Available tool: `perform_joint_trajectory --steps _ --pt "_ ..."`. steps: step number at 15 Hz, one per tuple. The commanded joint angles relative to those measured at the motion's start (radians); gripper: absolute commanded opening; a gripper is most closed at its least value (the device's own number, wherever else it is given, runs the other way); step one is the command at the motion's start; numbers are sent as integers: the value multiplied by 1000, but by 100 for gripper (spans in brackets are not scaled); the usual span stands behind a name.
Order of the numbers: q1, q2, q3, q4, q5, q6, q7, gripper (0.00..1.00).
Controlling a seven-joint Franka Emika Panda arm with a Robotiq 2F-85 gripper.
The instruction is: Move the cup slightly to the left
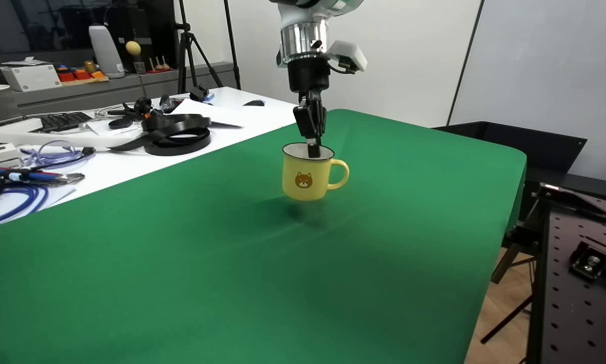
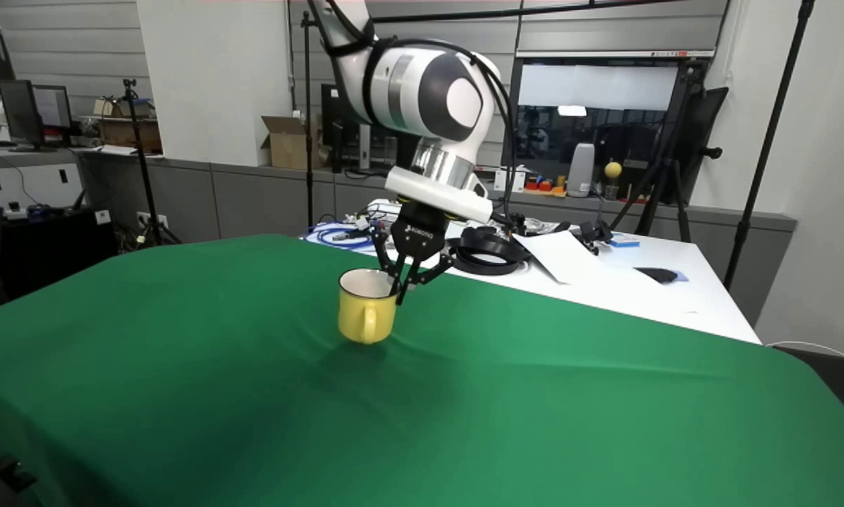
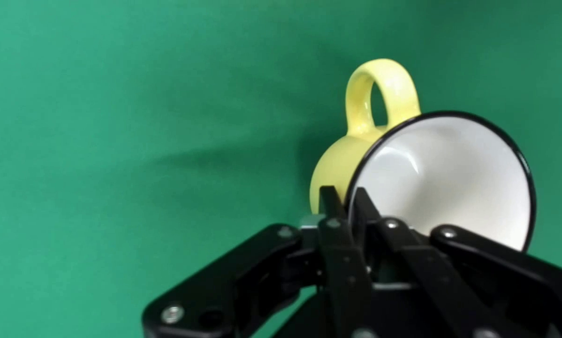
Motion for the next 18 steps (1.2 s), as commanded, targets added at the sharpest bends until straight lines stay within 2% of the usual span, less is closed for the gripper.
perform_joint_trajectory --steps 1,7,8,14,18 --pt "31 71 -29 124 -17 -87 99 2" --pt "42 158 -34 208 -24 -102 158 2" --pt "44 167 -35 215 -27 -102 167 29" --pt "53 143 -32 196 -40 -98 170 70" --pt "72 80 -36 118 -81 -7 166 96"
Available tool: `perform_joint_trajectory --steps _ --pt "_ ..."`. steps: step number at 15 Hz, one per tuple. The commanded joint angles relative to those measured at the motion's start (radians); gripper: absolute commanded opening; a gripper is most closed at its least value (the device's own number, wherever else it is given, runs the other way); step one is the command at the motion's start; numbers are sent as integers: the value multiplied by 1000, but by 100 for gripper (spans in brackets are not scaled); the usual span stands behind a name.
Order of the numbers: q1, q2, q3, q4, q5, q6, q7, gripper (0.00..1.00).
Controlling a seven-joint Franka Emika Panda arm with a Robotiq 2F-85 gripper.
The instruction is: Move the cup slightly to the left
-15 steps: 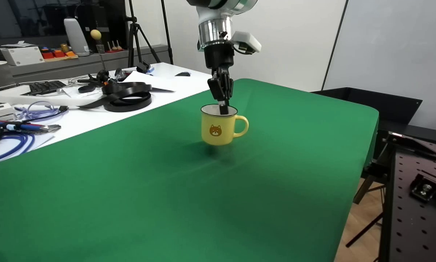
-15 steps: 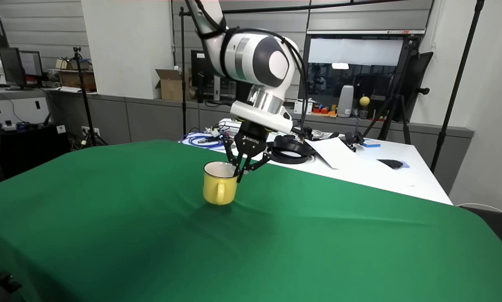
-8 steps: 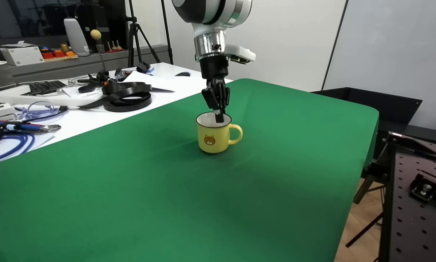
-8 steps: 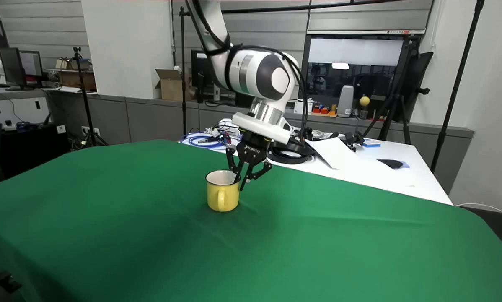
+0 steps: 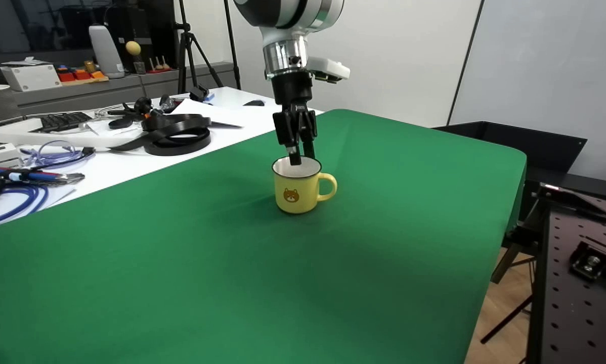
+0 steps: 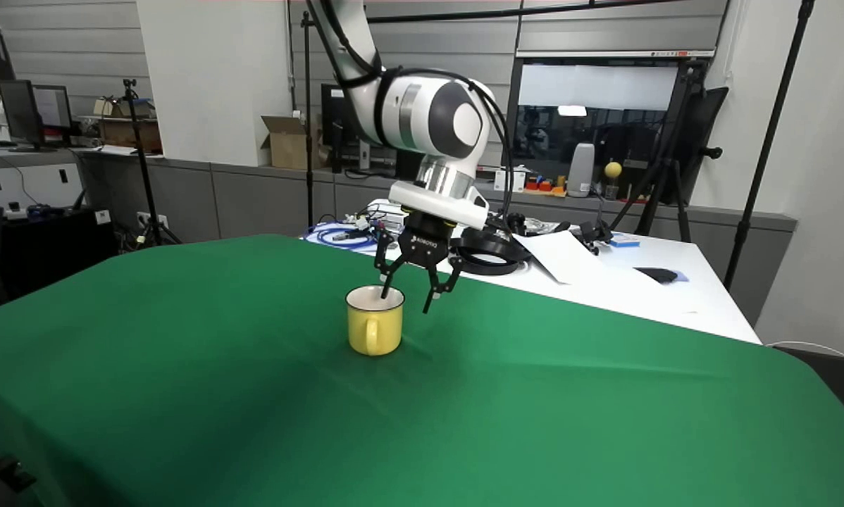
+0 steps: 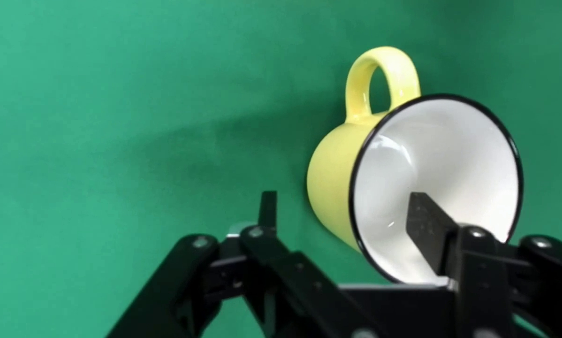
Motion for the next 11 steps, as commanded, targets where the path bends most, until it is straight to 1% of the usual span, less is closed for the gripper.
perform_joint_trajectory --steps 1,4,6,9,10,11 --pt "28 -81 -13 -88 -56 86 25 99" --pt "44 -141 -9 -179 -110 215 18 100" --pt "52 -185 -6 -253 -129 328 23 100" --pt "41 -248 10 -355 -91 496 37 100" --pt "38 -267 10 -382 -85 525 39 100" --pt "29 -285 15 -397 -71 508 35 100"
